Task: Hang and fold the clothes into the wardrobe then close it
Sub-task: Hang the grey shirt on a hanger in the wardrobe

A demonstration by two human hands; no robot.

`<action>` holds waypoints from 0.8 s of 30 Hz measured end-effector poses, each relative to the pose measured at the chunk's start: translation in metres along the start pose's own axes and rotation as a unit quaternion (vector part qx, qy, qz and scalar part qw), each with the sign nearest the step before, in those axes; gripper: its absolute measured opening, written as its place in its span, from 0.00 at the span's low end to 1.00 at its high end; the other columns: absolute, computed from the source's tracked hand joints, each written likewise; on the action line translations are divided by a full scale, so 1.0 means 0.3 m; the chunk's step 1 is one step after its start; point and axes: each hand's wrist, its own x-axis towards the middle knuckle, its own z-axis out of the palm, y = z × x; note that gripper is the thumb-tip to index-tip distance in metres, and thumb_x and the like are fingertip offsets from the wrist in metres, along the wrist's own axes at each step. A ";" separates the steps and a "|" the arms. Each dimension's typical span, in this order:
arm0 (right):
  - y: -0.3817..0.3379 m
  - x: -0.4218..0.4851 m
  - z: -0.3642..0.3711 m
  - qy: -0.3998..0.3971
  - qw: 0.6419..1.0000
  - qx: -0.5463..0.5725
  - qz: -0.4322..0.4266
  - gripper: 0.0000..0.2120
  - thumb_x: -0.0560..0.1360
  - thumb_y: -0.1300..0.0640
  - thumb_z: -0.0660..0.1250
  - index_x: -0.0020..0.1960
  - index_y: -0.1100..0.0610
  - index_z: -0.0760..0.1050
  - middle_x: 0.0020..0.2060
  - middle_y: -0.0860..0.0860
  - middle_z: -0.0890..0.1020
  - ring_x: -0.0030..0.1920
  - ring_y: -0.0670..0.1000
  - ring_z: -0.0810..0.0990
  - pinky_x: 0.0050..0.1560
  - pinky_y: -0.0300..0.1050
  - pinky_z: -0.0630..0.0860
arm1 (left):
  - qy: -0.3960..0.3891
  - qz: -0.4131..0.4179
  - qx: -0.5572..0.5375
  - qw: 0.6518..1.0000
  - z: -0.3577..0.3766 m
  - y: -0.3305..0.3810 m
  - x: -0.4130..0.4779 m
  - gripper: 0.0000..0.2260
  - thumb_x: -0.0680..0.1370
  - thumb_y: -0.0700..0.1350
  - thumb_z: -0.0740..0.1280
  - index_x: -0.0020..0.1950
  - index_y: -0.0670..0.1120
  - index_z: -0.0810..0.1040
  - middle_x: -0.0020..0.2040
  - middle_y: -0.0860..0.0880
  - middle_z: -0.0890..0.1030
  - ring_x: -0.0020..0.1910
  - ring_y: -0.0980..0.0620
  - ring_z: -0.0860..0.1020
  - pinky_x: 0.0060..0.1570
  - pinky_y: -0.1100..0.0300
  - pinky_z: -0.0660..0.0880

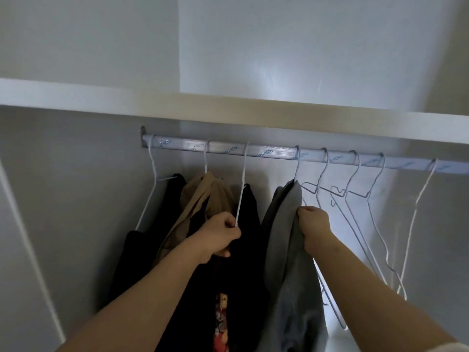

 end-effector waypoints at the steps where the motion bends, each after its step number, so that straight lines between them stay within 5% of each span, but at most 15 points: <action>1: 0.014 0.002 0.010 -0.011 1.000 -0.007 -0.004 0.10 0.75 0.66 0.55 0.43 0.66 0.74 0.38 0.61 0.74 0.37 0.54 0.68 0.36 0.44 0.66 | -0.005 -0.009 -0.020 1.000 0.002 0.002 -0.004 0.02 0.77 0.42 0.64 0.45 0.48 0.72 0.42 0.49 0.74 0.38 0.54 0.73 0.23 0.69 0.70; 10: 0.032 0.035 0.051 -0.057 0.982 -0.132 -0.123 0.16 0.78 0.64 0.51 0.33 0.58 0.64 0.32 0.52 0.69 0.33 0.49 0.67 0.30 0.41 0.60 | 0.064 -0.018 -0.043 0.997 0.118 0.008 0.006 0.05 0.78 0.41 0.61 0.43 0.48 0.69 0.37 0.48 0.73 0.33 0.53 0.71 0.23 0.66 0.66; 15: 0.064 0.020 0.053 -0.061 0.982 -0.124 -0.128 0.12 0.80 0.61 0.51 0.44 0.62 0.72 0.36 0.52 0.72 0.34 0.46 0.69 0.30 0.38 0.63 | 0.124 -0.013 -0.063 0.990 0.138 -0.028 0.010 0.01 0.78 0.42 0.61 0.49 0.48 0.70 0.38 0.47 0.75 0.31 0.53 0.73 0.21 0.68 0.67; 19: 0.120 -0.006 0.047 -0.066 0.981 -0.115 -0.141 0.08 0.81 0.56 0.53 0.48 0.54 0.69 0.37 0.47 0.72 0.35 0.42 0.70 0.32 0.35 0.63 | 0.118 -0.070 -0.230 0.963 0.184 -0.020 0.000 0.09 0.77 0.43 0.65 0.57 0.47 0.71 0.45 0.45 0.77 0.39 0.50 0.76 0.27 0.64 0.71; 24: 0.183 -0.058 0.018 -0.104 0.982 -0.097 -0.127 0.08 0.81 0.52 0.54 0.48 0.52 0.69 0.37 0.44 0.72 0.37 0.41 0.71 0.35 0.36 0.65 | 0.217 -0.048 -0.252 0.942 0.206 -0.027 -0.031 0.09 0.75 0.41 0.68 0.51 0.48 0.70 0.45 0.48 0.76 0.41 0.52 0.76 0.32 0.62 0.71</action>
